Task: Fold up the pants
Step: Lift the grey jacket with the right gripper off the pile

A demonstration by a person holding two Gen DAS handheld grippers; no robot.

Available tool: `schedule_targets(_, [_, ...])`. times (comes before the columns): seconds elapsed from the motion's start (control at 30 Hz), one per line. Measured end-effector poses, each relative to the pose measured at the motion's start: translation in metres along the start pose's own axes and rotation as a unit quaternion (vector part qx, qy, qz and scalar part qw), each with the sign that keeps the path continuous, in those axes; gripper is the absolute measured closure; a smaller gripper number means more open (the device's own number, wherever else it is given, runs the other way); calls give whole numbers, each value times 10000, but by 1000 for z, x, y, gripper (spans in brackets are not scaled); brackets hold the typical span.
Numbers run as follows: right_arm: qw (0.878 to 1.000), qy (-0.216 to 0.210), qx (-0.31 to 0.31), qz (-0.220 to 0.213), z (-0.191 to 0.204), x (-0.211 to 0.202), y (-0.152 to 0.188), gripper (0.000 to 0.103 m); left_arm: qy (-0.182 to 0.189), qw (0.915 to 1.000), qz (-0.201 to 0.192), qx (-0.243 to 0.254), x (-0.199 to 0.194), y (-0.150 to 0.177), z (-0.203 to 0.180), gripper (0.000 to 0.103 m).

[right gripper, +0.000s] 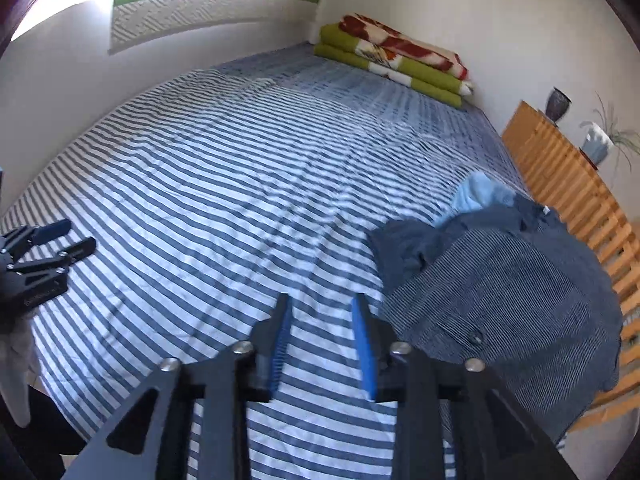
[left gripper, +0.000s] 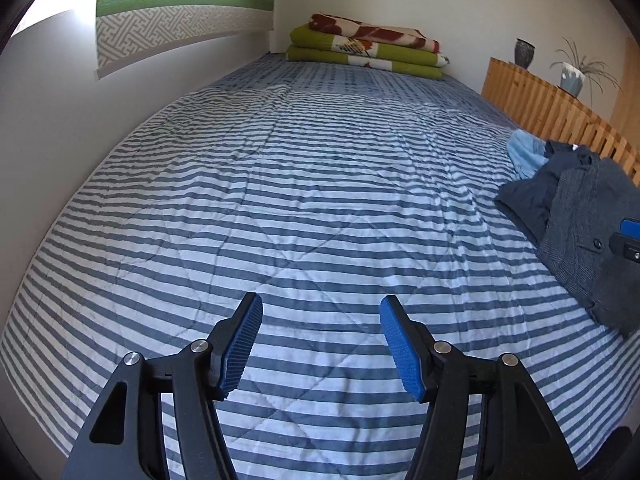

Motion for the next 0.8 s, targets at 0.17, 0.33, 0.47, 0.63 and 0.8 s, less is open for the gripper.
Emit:
schedule_targets(0.17, [9907, 1063, 778, 343, -149, 2, 44, 46, 445, 9985, 175, 271, 14, -10, -66, 30])
schedule_targets(0.33, [9711, 1395, 1897, 388, -279, -15, 75, 39, 892, 9933, 211, 700, 27, -34, -147, 21])
schedule_targets(0.47, [9661, 1340, 2162, 442, -333, -13, 82, 33, 1404, 9843, 320, 1023, 45, -63, -221, 11])
schedule_targets(0.63, [9636, 899, 2475, 453, -370, 9, 80, 31, 1877, 9723, 355, 1349, 75, -104, -314, 4])
schedule_targets(0.8, [9675, 516, 2416, 548, -382, 35, 73, 29, 1799, 9719, 435, 1453, 124, -138, -375, 2])
Point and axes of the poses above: each gripper's, at about its wrist camera, not at the fingertips, and x roughly the way its jaws point, z to its left, y to its underside, the point moved 3 cm from there along x, roughly the way its jaws point, and after that the axes turned 3 degrees about -z, right-handed, at the moved point
